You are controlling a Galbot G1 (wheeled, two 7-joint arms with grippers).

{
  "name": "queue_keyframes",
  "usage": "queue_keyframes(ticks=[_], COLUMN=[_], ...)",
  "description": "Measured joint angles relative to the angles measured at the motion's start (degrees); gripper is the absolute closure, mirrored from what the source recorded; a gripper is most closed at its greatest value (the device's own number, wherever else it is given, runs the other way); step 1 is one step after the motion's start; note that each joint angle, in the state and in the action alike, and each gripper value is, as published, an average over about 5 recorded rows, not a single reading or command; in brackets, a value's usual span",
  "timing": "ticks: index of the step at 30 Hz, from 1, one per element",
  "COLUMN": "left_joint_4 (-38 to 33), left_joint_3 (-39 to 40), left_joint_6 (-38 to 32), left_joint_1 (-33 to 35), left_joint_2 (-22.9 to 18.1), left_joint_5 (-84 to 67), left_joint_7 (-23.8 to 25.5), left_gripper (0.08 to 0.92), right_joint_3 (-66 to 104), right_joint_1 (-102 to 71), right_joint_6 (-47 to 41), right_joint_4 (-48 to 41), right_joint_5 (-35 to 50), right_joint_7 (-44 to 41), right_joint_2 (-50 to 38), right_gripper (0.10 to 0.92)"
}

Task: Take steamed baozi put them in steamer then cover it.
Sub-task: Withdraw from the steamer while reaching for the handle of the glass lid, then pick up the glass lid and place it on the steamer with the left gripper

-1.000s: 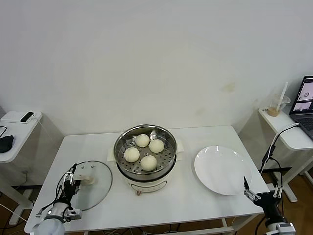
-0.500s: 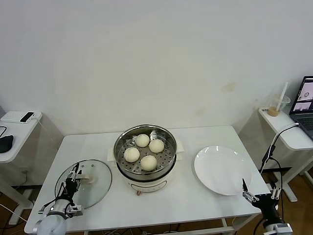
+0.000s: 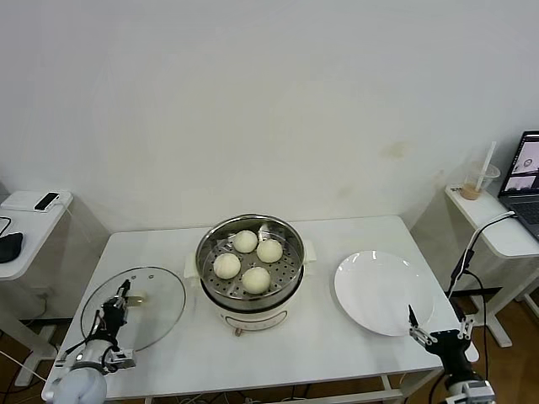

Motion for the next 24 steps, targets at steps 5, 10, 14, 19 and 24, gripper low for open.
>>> queue_keyframes(ticks=[5, 10, 14, 19, 24], left_joint_4=[-3.97, -8.49, -12.06, -16.85, -21.69], left_joint_3=[-1.74, -3.92, -5.06, -5.19, -3.79], left_joint_6=[1.87, 4.72, 7.45, 11.07, 15.18], left_joint_1=[1.57, 2.92, 3.41, 3.50, 3.02], left_joint_2=[1.84, 3.87, 5.21, 6.76, 8.33], left_joint_5=[-1.68, -3.07, -4.40, -6.11, -7.36], left_joint_7=[1.32, 3.41, 5.17, 7.49, 10.17], left_gripper=[0.851, 0.851, 0.851, 0.851, 0.851], right_joint_3=[-0.79, -1.47, -1.71, -2.05, -2.50], right_joint_1=[0.43, 0.78, 0.83, 0.83, 0.97], right_joint_6=[-0.12, -0.25, -0.36, -0.49, -0.71], right_joint_4=[-0.17, -0.18, -0.15, 0.02, 0.23], right_joint_5=[-0.23, -0.29, -0.32, -0.69, -1.52], right_joint_7=[-0.23, -0.41, -0.52, -0.71, -1.05], right_joint_2=[-0.35, -0.87, -1.13, -1.06, -0.75], right_gripper=[0.203, 0.203, 0.203, 0.203, 0.203])
